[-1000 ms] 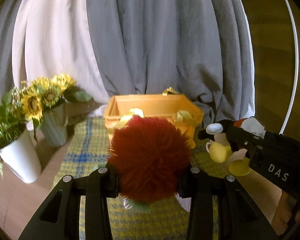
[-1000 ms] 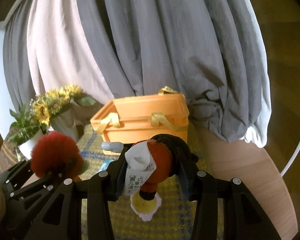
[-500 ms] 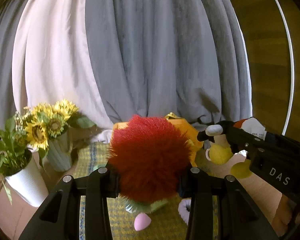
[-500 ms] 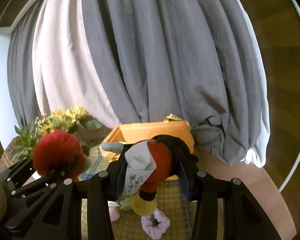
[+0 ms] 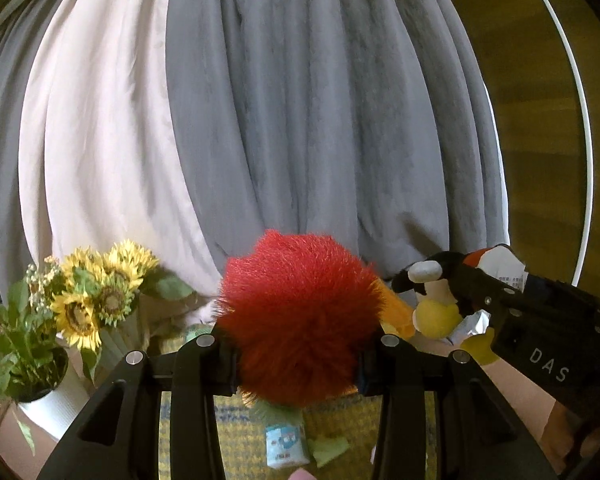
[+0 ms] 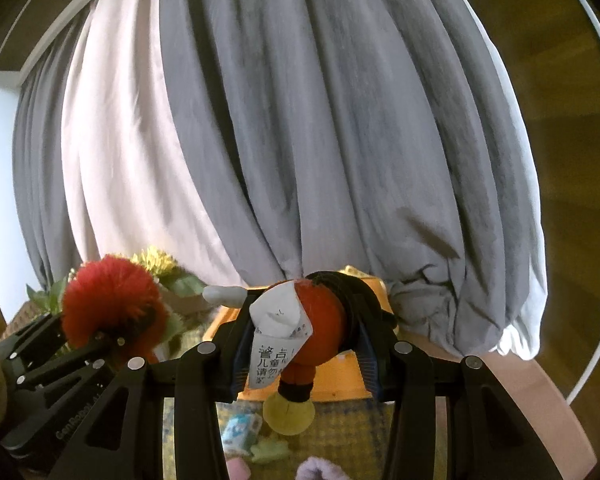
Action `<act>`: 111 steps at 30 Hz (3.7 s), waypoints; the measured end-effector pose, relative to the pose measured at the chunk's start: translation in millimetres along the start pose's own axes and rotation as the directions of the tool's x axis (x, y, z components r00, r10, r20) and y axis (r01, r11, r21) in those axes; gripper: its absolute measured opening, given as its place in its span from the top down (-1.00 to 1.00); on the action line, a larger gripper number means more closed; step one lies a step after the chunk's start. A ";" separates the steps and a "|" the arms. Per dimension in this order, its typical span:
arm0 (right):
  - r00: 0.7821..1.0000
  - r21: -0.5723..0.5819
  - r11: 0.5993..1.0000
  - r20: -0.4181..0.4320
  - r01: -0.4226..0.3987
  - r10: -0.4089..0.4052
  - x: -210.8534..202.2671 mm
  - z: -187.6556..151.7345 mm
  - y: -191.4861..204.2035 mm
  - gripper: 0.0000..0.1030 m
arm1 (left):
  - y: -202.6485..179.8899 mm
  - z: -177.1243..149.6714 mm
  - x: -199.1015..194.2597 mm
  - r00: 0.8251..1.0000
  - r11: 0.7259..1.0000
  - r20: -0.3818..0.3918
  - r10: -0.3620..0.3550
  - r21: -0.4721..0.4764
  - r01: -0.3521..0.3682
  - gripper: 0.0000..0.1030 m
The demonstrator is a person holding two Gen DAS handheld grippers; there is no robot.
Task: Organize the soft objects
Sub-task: 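Carry the red pompom and plush doll with both grippers over the crate, then open both grippers to drop the pompom and doll into the crate, then move both tools back toward the sponge, carton and scrunchie on the runner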
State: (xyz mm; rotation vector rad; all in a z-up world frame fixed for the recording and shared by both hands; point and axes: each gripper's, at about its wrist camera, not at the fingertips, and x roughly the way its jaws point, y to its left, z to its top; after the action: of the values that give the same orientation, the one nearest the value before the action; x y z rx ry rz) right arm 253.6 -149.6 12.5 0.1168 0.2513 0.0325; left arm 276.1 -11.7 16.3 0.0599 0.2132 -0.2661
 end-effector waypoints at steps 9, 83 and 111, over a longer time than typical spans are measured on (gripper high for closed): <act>0.999 -0.008 1.000 0.052 0.009 -0.008 16.9 14.5 1.8 0.12 | 7.4 16.9 24.8 0.999 1.000 0.034 -0.015 0.019 0.015 0.24; 0.989 -0.045 0.995 -0.116 0.086 -0.091 159.7 13.0 -20.3 -0.33 | 29.6 2.4 146.2 0.991 0.996 -0.103 0.089 0.041 -0.085 -0.44; 0.990 -0.076 0.994 -0.113 0.080 -0.088 36.7 -23.9 0.0 -0.45 | 9.8 -38.7 23.0 0.977 0.991 -0.168 0.129 0.043 -0.123 -0.52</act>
State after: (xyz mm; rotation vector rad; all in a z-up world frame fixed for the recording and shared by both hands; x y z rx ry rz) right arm 283.1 -145.2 -19.5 0.0334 0.3712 -0.0356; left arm 292.6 -4.8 -26.1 0.1277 0.3738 -0.1378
